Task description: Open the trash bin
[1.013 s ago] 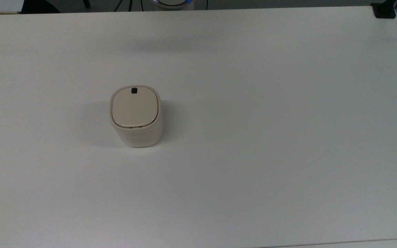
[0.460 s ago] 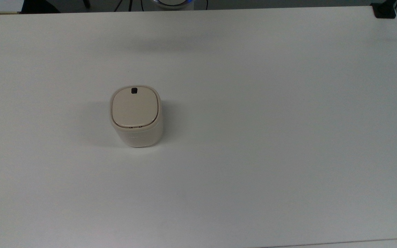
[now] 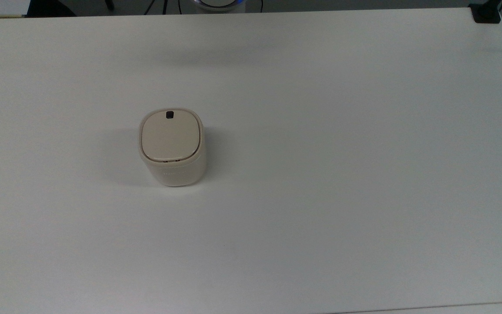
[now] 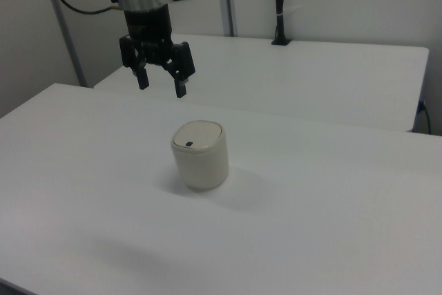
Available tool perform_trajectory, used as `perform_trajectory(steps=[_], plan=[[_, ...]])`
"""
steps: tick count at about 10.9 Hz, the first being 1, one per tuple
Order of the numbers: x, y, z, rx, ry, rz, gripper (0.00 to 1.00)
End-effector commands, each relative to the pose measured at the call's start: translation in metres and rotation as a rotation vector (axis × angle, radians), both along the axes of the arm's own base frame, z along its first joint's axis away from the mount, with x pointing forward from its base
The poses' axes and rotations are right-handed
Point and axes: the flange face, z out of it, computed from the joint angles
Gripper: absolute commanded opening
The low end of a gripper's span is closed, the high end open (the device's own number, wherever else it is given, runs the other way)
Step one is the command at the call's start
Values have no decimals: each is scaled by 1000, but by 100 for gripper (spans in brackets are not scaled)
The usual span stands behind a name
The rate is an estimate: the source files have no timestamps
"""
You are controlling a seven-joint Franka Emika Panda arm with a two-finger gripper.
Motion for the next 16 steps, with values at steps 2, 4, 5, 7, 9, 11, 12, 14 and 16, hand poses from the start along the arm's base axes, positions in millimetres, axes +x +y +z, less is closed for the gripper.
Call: perform_trajectory(steps=[2,4,5,7,9,11,12,14,16], plan=[[0,2,1,30,-21,13,100],[3,7,1,87,-36,11,100],[10,7,-5,83,-44,8,100],[20,5,-11,71,-61,1,99],[21,7,-12,61,-58,18,86],[37,22,-27,46,-59,45,63],[47,23,-36,41,-71,47,42],[66,39,-57,28,-77,73,12],[90,52,-89,14,-79,92,0]])
